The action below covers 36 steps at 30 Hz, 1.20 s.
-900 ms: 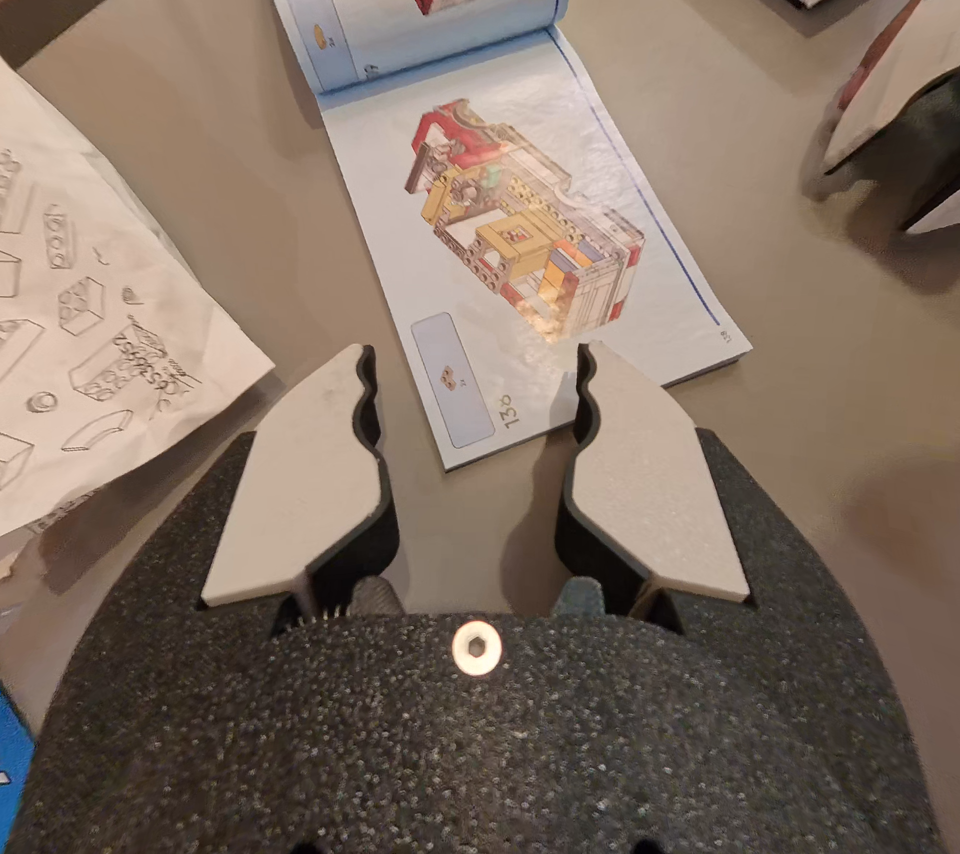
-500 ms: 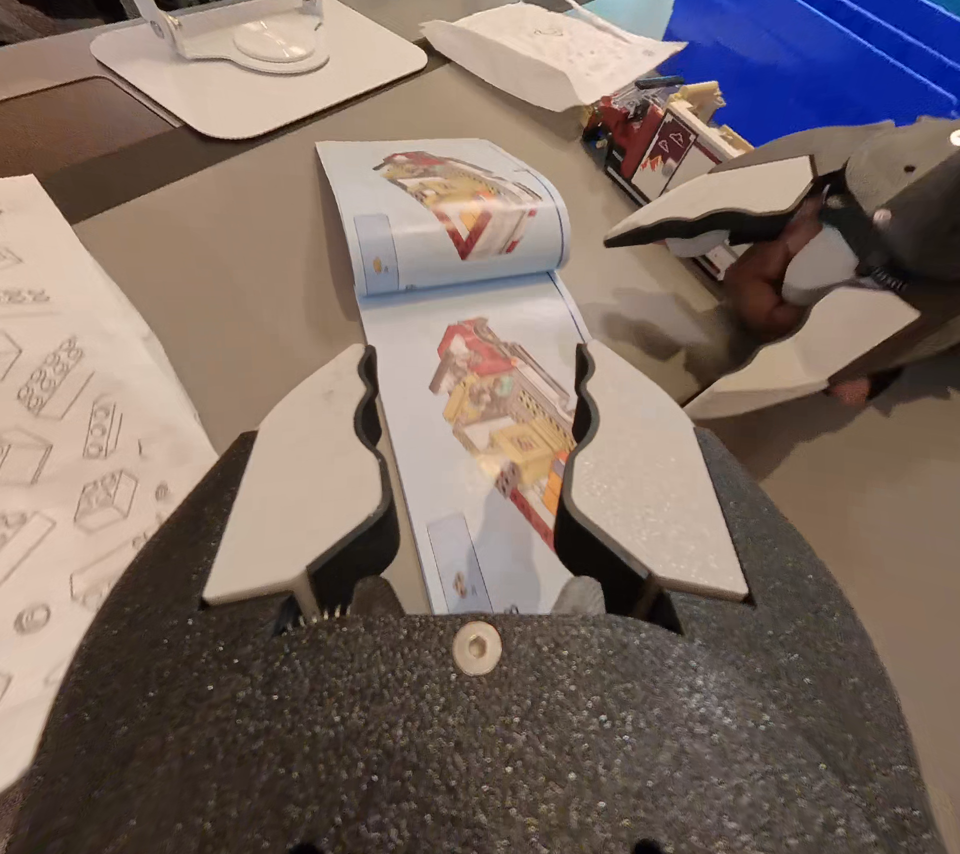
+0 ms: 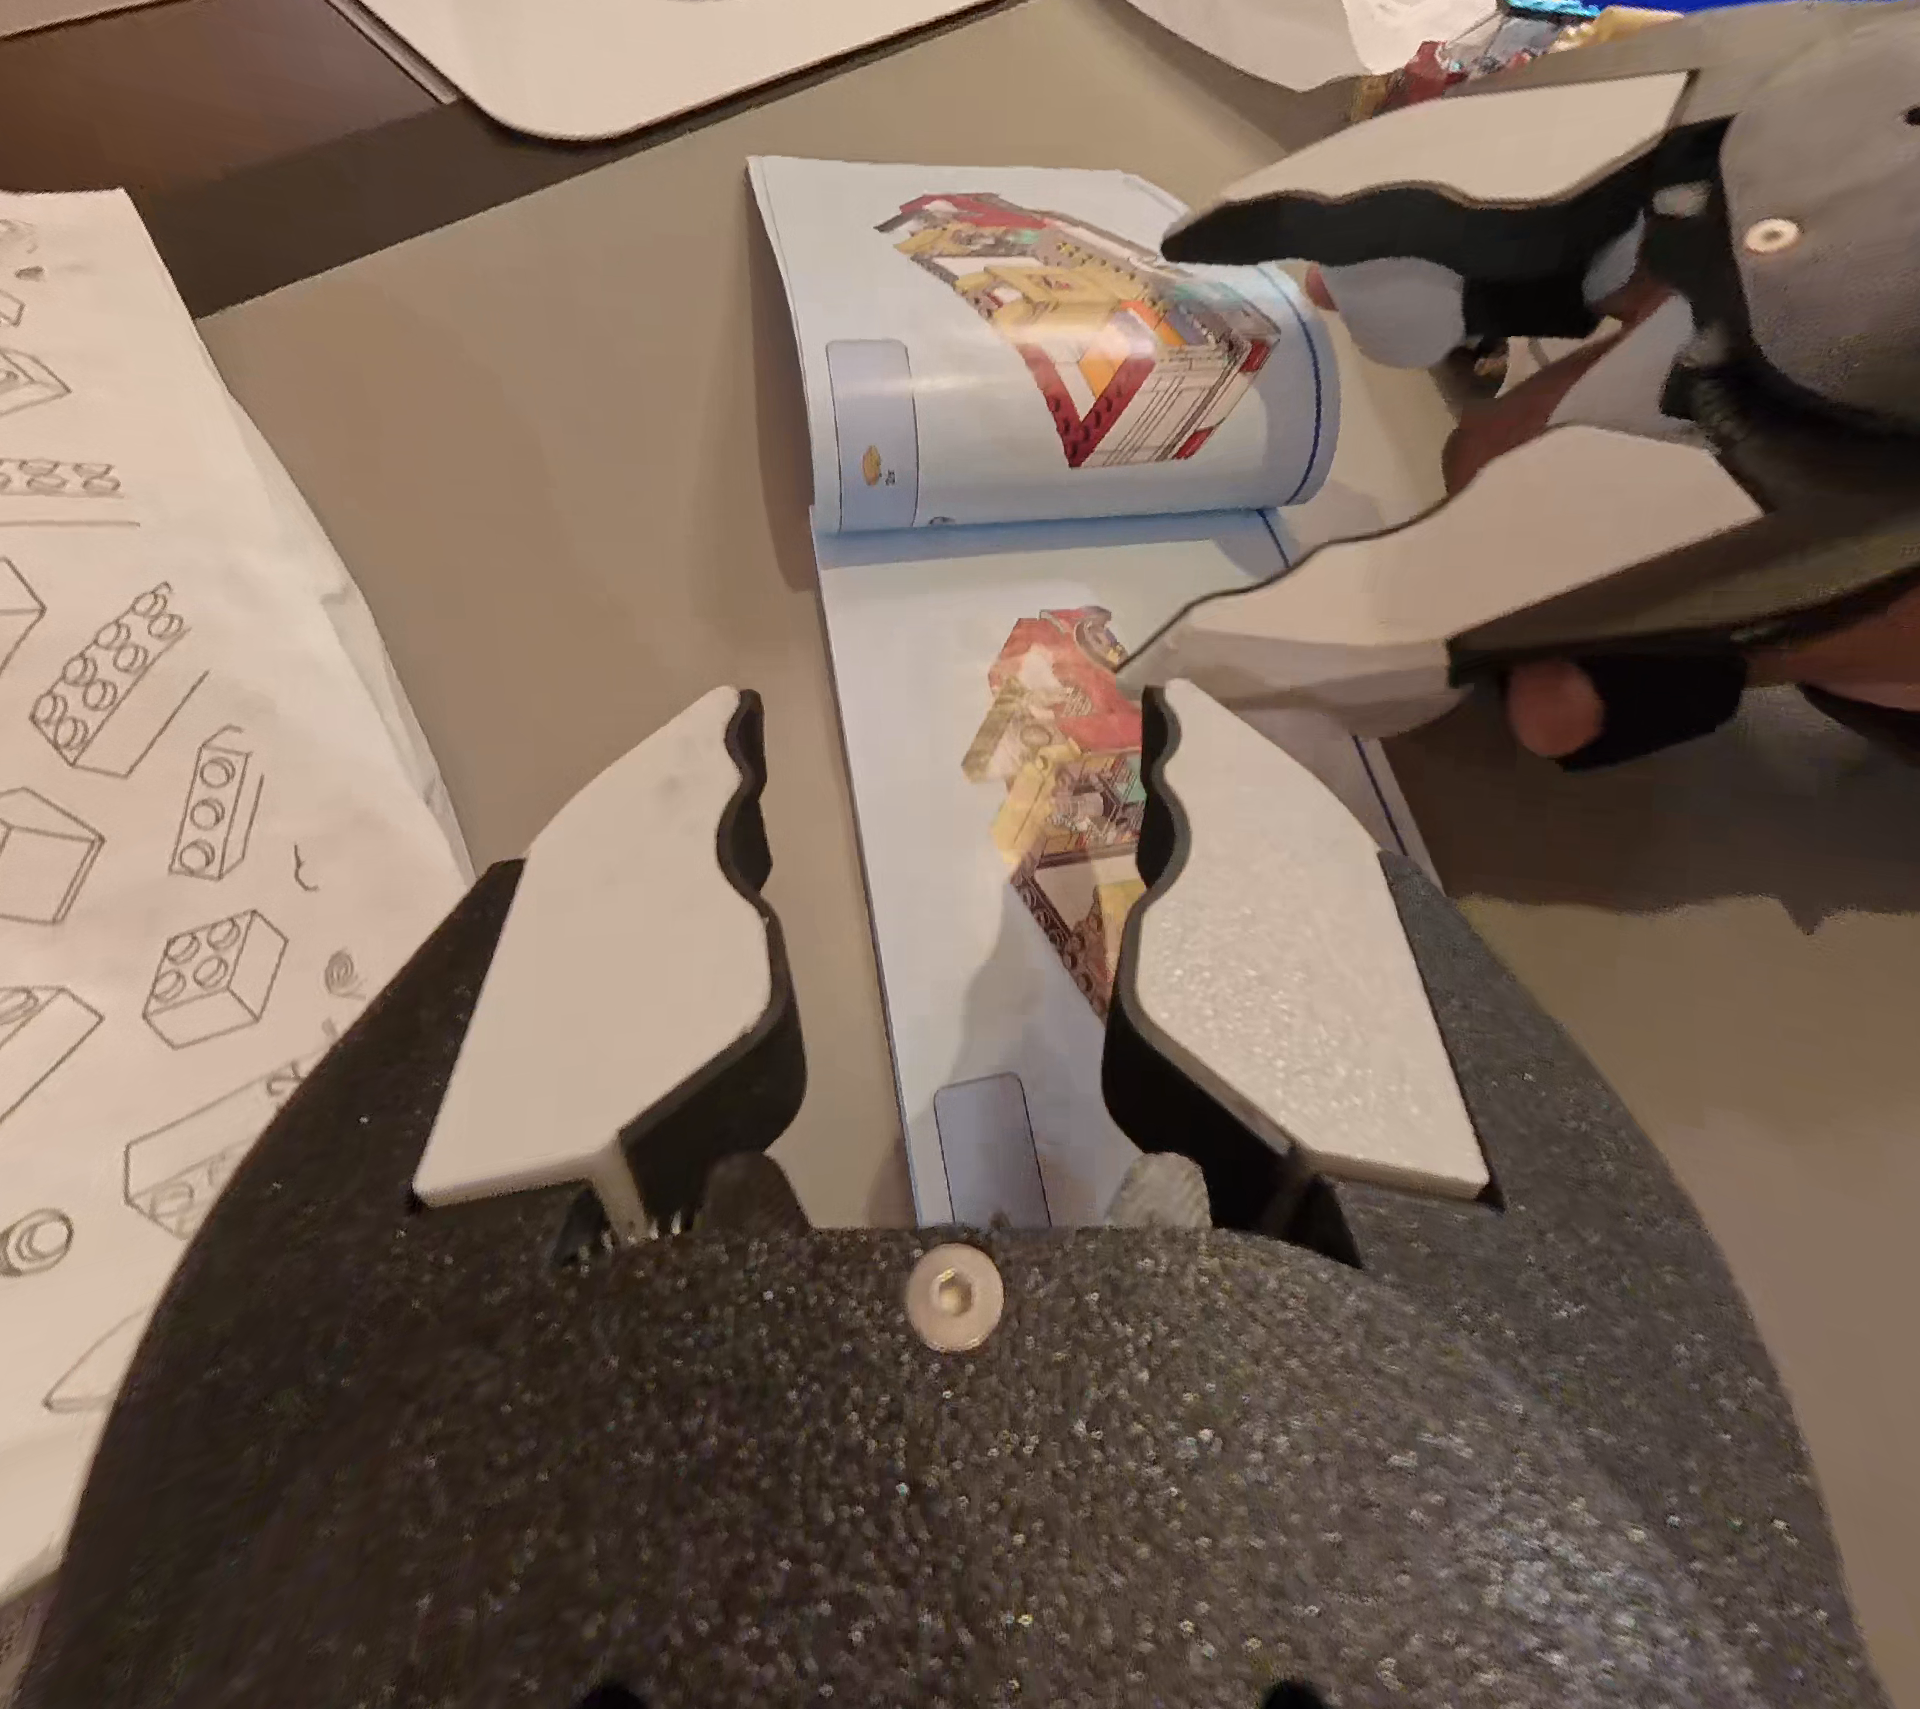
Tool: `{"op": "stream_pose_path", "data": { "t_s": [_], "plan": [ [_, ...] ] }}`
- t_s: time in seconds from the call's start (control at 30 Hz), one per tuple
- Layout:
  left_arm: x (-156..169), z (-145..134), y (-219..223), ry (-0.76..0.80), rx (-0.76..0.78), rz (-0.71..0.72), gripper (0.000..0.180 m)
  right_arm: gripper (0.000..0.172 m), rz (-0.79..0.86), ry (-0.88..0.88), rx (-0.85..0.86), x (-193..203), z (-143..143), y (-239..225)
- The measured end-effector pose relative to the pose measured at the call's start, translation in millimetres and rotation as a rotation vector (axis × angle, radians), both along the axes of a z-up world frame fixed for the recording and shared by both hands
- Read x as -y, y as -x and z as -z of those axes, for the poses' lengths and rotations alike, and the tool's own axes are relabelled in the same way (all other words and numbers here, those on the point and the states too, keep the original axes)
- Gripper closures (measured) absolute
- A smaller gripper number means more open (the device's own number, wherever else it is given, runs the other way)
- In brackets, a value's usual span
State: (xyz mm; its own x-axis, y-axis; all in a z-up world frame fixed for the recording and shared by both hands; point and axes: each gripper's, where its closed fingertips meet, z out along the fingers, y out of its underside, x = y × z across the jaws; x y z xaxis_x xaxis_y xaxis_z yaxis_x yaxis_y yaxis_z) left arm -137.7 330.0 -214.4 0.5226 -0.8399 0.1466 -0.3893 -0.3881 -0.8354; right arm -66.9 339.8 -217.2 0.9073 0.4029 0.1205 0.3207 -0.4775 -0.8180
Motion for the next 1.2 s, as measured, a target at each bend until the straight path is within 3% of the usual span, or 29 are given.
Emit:
{"op": "stream_pose_path", "data": {
  "t_s": [0.4, 0.6, 1.2],
  "plan": [
    [2.6, -0.9, 10.9, 0.026, 0.006, -0.059, 0.112, 0.070, 0.006, 0.084, 0.137, 5.5, 21.8, -6.0],
    [2.3, 1.0, 11.5, 0.033, 0.005, -0.059, 0.112, 0.076, -0.045, 0.046, 0.237, 15.3, 16.9, -1.5],
    [3.7, 2.5, 10.2, 0.065, 0.037, -0.041, 0.113, 0.083, -0.301, 0.120, 0.204, 69.5, 22.0, 41.4]
  ]
}}
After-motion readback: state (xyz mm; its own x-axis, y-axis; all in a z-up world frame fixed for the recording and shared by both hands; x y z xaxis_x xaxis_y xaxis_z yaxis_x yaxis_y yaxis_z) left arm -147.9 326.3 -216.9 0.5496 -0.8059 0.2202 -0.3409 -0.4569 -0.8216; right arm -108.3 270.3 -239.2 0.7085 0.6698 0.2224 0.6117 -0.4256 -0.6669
